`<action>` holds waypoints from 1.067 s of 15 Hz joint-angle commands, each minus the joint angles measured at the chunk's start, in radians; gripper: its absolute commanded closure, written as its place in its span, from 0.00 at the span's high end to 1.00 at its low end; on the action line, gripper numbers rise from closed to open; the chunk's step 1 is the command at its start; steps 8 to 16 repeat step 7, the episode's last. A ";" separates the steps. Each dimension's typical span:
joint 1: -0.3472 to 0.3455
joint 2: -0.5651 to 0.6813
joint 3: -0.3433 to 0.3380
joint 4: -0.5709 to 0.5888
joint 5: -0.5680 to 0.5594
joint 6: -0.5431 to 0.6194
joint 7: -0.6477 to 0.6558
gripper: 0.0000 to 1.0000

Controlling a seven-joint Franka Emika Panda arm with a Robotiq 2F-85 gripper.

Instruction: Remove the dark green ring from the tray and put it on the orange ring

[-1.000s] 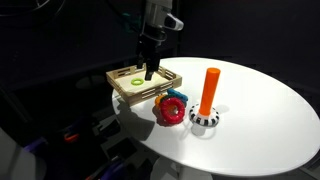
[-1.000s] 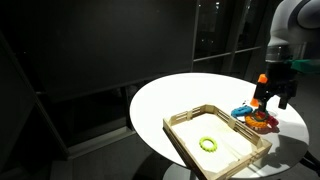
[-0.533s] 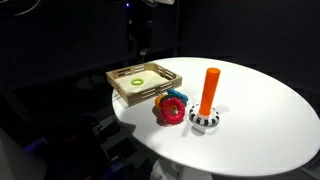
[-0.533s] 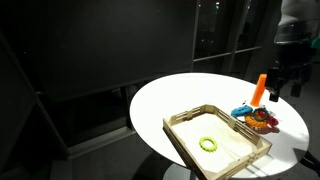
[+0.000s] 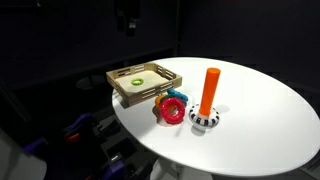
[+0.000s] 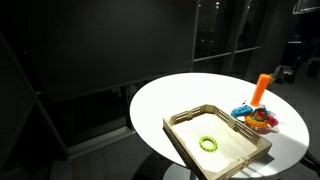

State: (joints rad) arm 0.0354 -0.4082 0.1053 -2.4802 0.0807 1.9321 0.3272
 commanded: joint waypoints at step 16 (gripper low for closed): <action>-0.004 -0.066 0.011 0.001 0.002 -0.015 -0.002 1.00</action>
